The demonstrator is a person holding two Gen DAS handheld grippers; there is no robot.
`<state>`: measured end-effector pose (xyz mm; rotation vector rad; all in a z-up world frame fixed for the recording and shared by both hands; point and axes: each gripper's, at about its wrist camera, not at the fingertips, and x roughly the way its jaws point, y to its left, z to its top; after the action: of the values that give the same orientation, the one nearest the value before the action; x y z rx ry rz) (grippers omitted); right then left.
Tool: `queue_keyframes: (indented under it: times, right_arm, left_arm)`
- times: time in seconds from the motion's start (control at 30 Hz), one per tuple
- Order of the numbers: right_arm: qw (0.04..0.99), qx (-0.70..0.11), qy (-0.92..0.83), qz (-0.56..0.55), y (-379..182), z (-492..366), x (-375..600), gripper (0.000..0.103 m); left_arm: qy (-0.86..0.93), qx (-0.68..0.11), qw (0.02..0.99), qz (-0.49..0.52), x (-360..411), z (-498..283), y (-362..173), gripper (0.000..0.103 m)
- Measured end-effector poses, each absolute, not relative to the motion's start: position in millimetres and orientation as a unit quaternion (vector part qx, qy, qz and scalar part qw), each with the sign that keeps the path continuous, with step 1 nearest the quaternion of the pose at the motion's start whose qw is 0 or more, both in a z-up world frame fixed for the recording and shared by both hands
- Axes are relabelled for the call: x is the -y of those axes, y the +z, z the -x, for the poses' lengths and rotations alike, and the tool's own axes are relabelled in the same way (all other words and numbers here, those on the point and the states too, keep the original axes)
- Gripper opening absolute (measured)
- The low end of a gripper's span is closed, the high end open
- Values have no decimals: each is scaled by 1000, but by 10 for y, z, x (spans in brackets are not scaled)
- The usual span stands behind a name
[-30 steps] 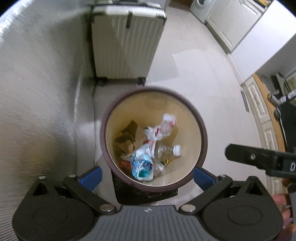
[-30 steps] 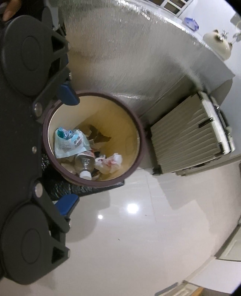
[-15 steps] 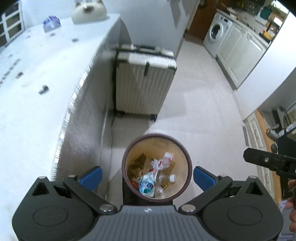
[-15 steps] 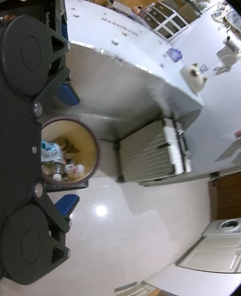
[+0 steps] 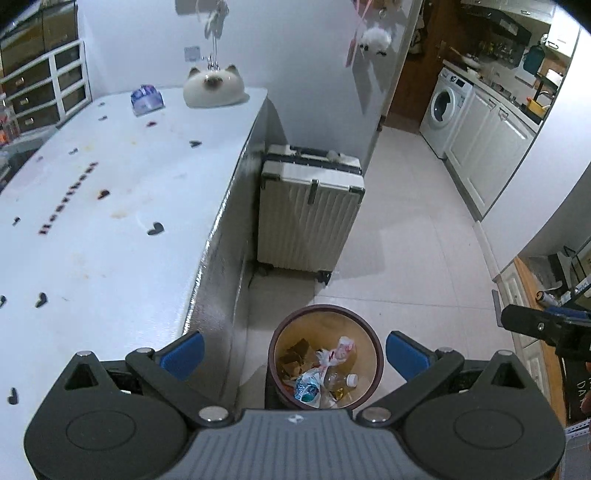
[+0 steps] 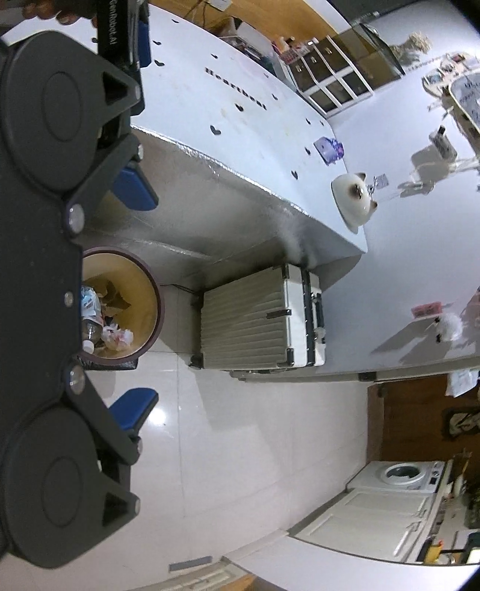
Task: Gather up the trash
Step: 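Lift both open tools away from the bin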
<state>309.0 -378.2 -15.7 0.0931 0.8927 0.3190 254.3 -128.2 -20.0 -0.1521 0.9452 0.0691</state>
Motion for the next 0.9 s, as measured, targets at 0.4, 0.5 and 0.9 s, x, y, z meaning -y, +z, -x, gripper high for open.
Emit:
queue_keyframes:
  times: [0.4, 0.5, 0.9]
  right_arm:
    - [895, -420, 144, -52, 261, -2617, 3745, 103]
    - [896, -419, 139, -50, 299, -2473, 3697, 103]
    - [903, -411, 116, -50, 336, -1932, 3463, 103]
  left_arm:
    - [29, -430, 901, 46, 1190, -2106, 205, 103]
    - [27, -427, 903, 45, 1152, -1982, 252, 103]
    - [24, -425, 904, 35, 925, -1514, 329, 103]
